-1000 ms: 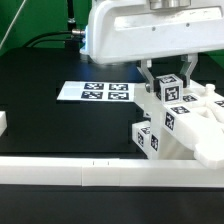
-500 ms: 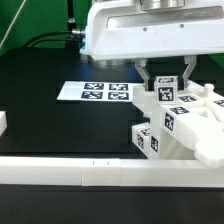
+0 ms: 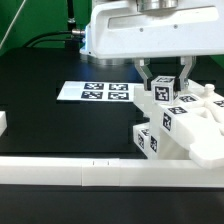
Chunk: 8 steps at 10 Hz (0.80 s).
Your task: Assemble chair
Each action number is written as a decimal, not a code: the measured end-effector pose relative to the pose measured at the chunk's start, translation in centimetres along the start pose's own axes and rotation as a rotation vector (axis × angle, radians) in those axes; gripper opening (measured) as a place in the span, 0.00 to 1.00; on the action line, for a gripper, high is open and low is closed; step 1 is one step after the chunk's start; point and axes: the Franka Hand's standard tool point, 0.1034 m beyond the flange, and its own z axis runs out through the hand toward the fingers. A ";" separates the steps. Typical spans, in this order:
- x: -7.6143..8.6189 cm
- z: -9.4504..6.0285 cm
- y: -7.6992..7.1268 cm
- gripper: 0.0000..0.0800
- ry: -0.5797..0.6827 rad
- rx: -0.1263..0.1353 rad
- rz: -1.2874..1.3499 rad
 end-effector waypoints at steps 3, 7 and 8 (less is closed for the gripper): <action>-0.3 0.1 0.0 0.36 -0.016 0.013 0.338; -0.3 0.1 0.0 0.36 -0.016 0.010 0.629; -0.3 0.1 0.0 0.36 -0.016 0.010 0.612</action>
Offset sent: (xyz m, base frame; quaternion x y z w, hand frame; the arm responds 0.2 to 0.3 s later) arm -0.0089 0.0064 -0.0082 -0.0263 -0.0339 0.2757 0.9603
